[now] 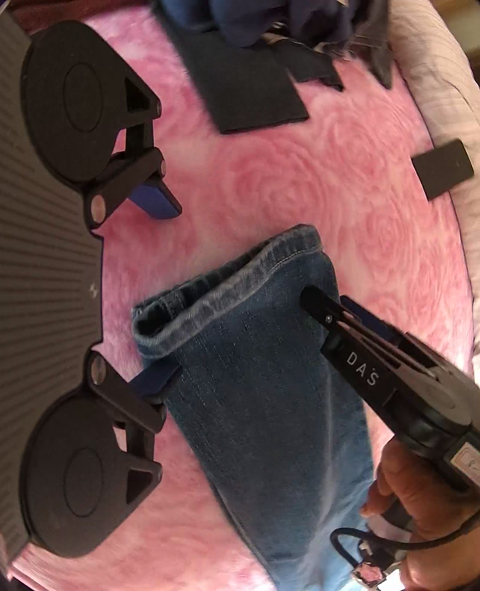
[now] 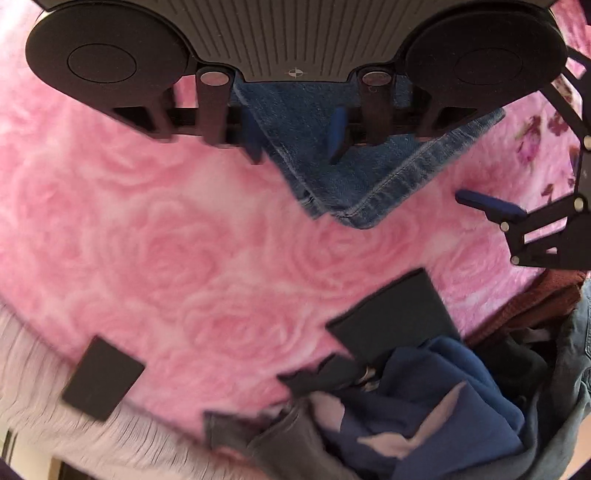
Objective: Fold clothes
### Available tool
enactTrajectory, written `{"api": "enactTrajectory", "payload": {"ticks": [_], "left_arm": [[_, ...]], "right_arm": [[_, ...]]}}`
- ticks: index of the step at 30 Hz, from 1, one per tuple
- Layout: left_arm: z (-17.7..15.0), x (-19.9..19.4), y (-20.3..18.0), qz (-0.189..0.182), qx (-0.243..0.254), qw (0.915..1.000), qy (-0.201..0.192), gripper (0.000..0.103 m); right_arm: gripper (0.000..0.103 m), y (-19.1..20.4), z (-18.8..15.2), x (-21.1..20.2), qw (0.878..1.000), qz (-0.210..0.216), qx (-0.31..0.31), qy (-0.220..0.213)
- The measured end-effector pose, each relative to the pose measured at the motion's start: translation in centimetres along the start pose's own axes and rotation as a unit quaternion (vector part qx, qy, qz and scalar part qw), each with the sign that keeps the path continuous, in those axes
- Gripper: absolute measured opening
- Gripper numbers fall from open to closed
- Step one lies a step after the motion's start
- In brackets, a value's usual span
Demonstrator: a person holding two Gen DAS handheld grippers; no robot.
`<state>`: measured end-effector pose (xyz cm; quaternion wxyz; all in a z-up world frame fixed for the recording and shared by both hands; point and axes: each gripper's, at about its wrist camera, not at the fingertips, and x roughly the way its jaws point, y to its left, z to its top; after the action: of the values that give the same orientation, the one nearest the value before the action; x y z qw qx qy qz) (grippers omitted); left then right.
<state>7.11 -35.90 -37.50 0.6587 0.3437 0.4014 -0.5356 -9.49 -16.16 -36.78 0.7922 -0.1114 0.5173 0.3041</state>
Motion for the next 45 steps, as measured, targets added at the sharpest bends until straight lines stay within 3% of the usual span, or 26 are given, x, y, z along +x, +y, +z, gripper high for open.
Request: {"api": "enactTrajectory", "payload": {"ticks": [3,7,11,16,19,21,22,26,30,34,35,36,45], "left_arm": [[0.4,-0.8,-0.2,0.006,0.003,1.0,-0.007,0.079],[0.9,-0.8,0.0,0.009,0.011,0.9999,-0.008,0.079],[0.8,-0.2,1.0,0.005,-0.001,1.0,-0.001,0.079],[0.9,-1.8,2.2,0.01,-0.019,0.9994,-0.029,0.079],[1.0,-2.2,2.5,0.019,-0.004,0.9991,-0.037,0.079],[1.0,-2.4,2.7,0.018,0.007,0.999,-0.04,0.078],[1.0,-2.5,2.9,0.021,0.011,0.9989,-0.041,0.078],[0.4,-2.9,4.0,0.04,0.017,0.9983,-0.039,0.077],[-0.7,-3.4,5.3,0.06,0.017,0.9975,-0.033,0.077],[-2.0,-4.0,6.0,0.066,0.01,0.9974,-0.026,0.077],[-2.2,-4.3,6.0,0.065,0.008,0.9975,-0.028,0.077],[-2.4,-4.5,6.0,0.064,0.005,0.9975,-0.03,0.077],[-3.9,-5.1,6.0,0.051,-0.005,0.9981,-0.035,0.077]], "right_arm": [[0.002,-0.1,0.0,-0.9,1.0,0.003,-0.008,-0.001],[0.002,0.1,0.0,-2.5,0.997,-0.061,-0.023,-0.032],[0.002,-0.3,-0.3,-0.4,0.998,-0.064,-0.018,-0.007],[0.003,0.1,-0.4,-1.5,0.997,-0.075,-0.013,-0.033],[0.016,1.5,-0.8,-2.3,0.995,-0.088,-0.024,-0.039],[0.034,2.8,-1.4,-3.2,0.995,-0.084,-0.022,-0.045],[0.034,3.7,-1.8,-3.6,0.996,-0.078,-0.022,-0.047],[0.034,8.7,-4.1,-4.1,0.997,-0.052,-0.045,-0.047],[0.034,12.6,-4.9,-2.1,0.995,-0.044,-0.072,-0.048],[0.031,13.7,-4.2,0.2,0.992,-0.075,-0.089,-0.046],[0.014,13.8,-4.0,0.4,0.991,-0.082,-0.092,-0.045],[0.009,13.9,-4.0,0.2,0.991,-0.085,-0.095,-0.041],[0.009,16.1,-4.1,0.8,0.986,-0.109,-0.126,-0.021]]}}
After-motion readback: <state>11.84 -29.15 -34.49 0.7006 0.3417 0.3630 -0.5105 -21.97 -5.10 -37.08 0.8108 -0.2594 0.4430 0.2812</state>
